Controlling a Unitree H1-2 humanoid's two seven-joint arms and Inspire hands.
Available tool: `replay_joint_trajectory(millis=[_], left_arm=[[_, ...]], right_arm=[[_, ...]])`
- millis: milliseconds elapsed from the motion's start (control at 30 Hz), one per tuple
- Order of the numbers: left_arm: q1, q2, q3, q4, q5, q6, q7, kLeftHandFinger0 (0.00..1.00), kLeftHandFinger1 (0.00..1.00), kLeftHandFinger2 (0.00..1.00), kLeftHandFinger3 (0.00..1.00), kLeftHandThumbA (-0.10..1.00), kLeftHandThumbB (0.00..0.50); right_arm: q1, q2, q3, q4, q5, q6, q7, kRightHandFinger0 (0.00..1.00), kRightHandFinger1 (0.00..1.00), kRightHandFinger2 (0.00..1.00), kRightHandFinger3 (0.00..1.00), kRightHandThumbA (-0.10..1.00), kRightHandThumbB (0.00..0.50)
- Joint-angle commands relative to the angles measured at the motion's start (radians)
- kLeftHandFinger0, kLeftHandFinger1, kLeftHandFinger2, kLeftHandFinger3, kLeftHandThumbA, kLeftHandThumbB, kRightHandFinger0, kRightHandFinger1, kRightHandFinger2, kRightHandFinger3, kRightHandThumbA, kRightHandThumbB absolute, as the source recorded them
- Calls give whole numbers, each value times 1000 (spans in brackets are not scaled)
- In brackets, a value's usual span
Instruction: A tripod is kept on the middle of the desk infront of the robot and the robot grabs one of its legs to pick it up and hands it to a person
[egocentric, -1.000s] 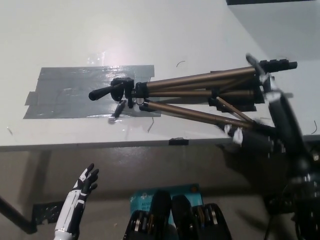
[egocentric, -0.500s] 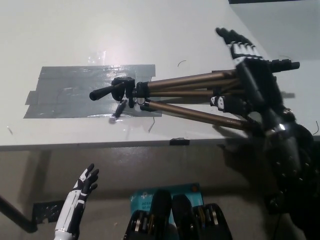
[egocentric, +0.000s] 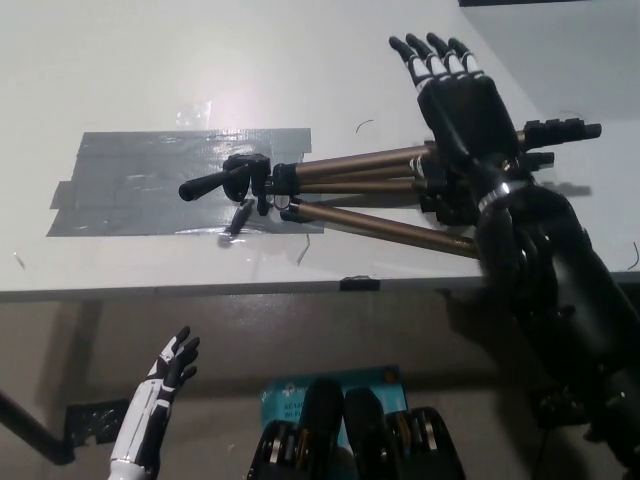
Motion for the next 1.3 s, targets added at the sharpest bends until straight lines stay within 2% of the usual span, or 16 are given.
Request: replay_joint_trajectory(millis=[0,233,400,600,700,933,1033,1267], left_arm=[[-2,6,0,-39,-6,-35,-9,1000,1000,1000,1000,1000,89],[-9,9,-3,-41,-7,-38,-16,1000,1000,1000,1000,1000,86],[-15,13,-1,-42,-17,-39,-22,1000,1000,1000,1000,1000,89],[-26,18,-2,-47,-7,-29,-26,1000,1000,1000,1000,1000,113],[-29,18,-3,-49,1,-23,-24,1000,1000,1000,1000,1000,114],[-40,22,-1,-51,-4,-9,-28,1000,1000,1000,1000,1000,86],[-33,21,-5,-54,-4,-9,-30,1000,1000,1000,1000,1000,99],[-42,23,-2,-41,-3,-28,-29,1000,1000,1000,1000,1000,94]], right_arm=[[-73,-12,19,50,-75,15,-94,1000,1000,1000,1000,1000,454],[-108,-14,34,141,-77,9,-140,1000,1000,1000,1000,1000,460],[-112,-25,43,159,-60,6,-95,1000,1000,1000,1000,1000,499],[-76,-34,24,64,-18,10,-35,1000,1000,1000,1000,1000,499],[-62,-42,8,-16,8,4,-8,1000,1000,1000,1000,1000,482],[-44,-55,-21,-176,77,-23,59,1000,1000,1000,1000,1000,481],[-32,-58,-15,-169,77,-19,78,1000,1000,1000,1000,1000,488],[-42,-60,0,-85,62,-14,93,1000,1000,1000,1000,1000,499]])
